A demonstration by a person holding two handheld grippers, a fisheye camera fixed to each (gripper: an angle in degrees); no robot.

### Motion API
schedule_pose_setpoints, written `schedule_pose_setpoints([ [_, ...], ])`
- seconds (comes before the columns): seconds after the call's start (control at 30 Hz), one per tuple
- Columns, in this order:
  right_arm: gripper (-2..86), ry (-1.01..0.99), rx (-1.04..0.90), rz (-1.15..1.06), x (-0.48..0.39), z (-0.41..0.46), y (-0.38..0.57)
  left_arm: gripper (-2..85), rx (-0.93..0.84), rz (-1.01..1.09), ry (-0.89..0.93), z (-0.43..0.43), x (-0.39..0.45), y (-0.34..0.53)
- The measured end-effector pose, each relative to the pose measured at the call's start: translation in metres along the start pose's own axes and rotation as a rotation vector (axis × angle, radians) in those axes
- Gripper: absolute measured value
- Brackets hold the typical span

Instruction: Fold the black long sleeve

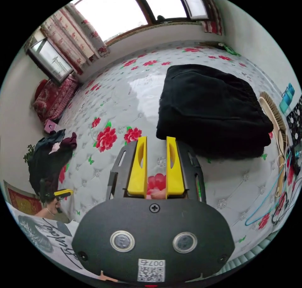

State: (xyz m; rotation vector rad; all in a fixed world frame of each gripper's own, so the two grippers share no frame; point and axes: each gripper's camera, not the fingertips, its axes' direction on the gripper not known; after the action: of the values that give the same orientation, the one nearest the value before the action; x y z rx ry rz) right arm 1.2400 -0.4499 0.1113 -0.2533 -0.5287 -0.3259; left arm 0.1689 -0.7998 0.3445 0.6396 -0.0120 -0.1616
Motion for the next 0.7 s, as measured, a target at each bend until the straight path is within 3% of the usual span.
schedule_pose_setpoints([
  [0.23,7.4,-0.014,-0.307,-0.319,-0.095,0.074,0.095,4.2,0.019,-0.048,0.022,-0.029,0.004,0.022],
  [0.43,8.2,0.035,-0.464,-0.563,-0.167,0.096,0.193,4.0,0.186,-0.212,-0.181,-0.108,-0.044,0.074],
  [0.7,9.1,0.099,-0.552,-0.702,-0.207,0.122,0.235,8.1,0.456,-0.786,-0.551,-0.279,-0.216,0.188],
])
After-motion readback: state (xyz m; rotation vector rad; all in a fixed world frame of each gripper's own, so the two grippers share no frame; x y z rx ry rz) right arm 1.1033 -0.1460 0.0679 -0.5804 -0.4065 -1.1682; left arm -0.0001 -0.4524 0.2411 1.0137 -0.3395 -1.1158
